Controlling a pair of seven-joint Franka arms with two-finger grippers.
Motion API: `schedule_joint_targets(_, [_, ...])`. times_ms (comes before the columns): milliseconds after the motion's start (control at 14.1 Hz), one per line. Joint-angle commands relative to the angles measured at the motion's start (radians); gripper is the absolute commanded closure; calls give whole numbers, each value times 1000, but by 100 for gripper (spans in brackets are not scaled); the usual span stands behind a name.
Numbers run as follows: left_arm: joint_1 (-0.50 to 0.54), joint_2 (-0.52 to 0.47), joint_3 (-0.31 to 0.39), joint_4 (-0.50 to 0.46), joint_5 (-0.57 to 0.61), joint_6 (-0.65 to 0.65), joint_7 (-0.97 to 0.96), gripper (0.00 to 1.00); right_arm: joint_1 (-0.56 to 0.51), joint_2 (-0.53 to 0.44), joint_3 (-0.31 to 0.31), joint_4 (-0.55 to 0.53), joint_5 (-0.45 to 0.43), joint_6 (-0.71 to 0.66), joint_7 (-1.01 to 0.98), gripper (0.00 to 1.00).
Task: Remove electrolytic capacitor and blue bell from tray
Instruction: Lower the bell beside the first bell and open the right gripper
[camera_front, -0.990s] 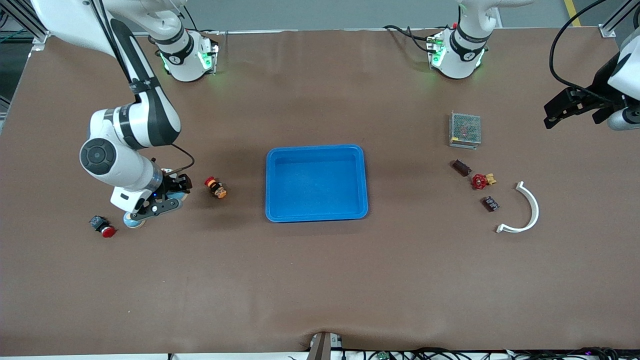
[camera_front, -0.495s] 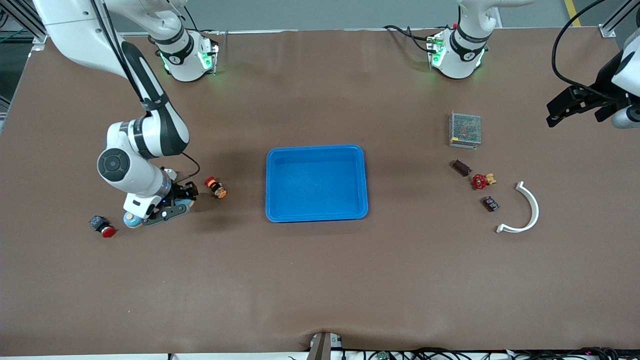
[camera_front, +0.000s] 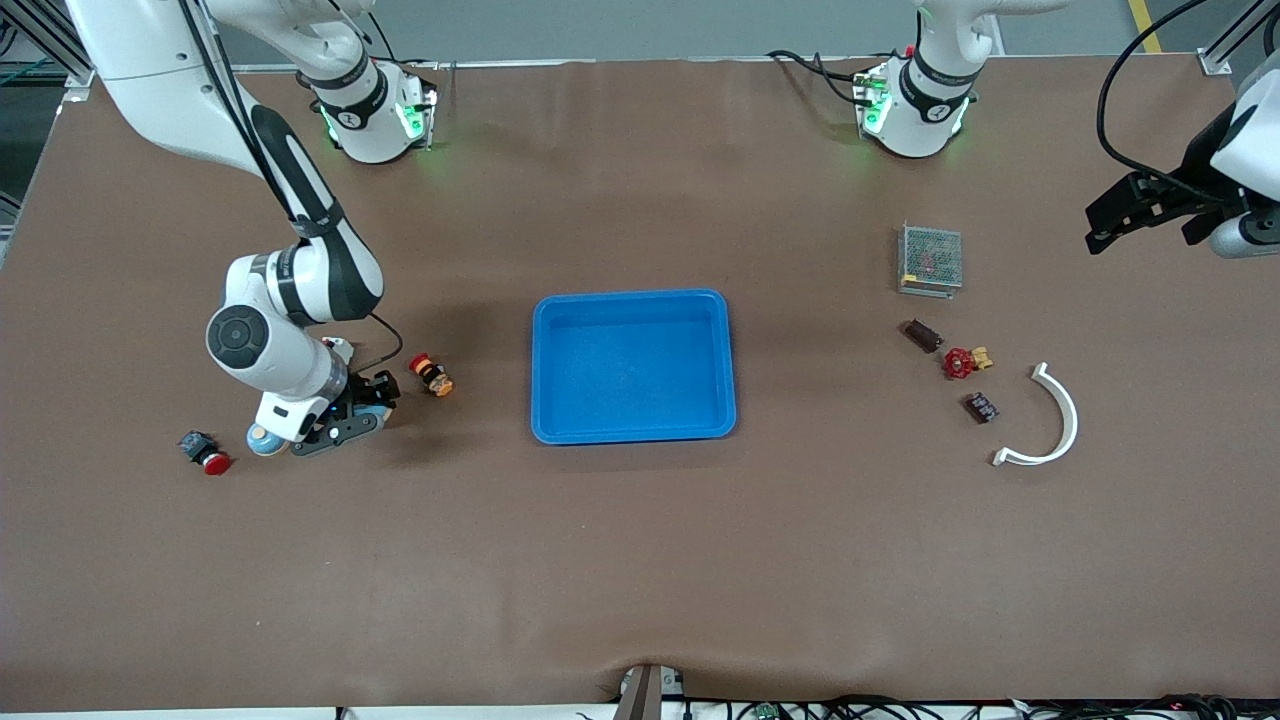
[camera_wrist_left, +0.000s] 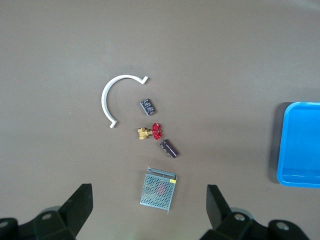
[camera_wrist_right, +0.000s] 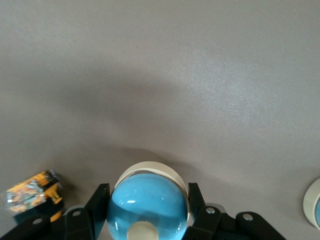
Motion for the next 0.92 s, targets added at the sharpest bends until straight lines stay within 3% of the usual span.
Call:
schedule_joint_targets(0, [-4,-12,5,-10,-21,-5,20,0,-37,8,17,-13,-2,30,-38,57])
schedule_joint_targets(707, [1,0,-7,-8,-21,-23,106,0,-39,43,19,-20,-2,91,-43,56])
schedule_joint_targets(849, [-1,0,-9,-7,-21,-23,98,0,-40,46,19,-19,-2,91,-41,50])
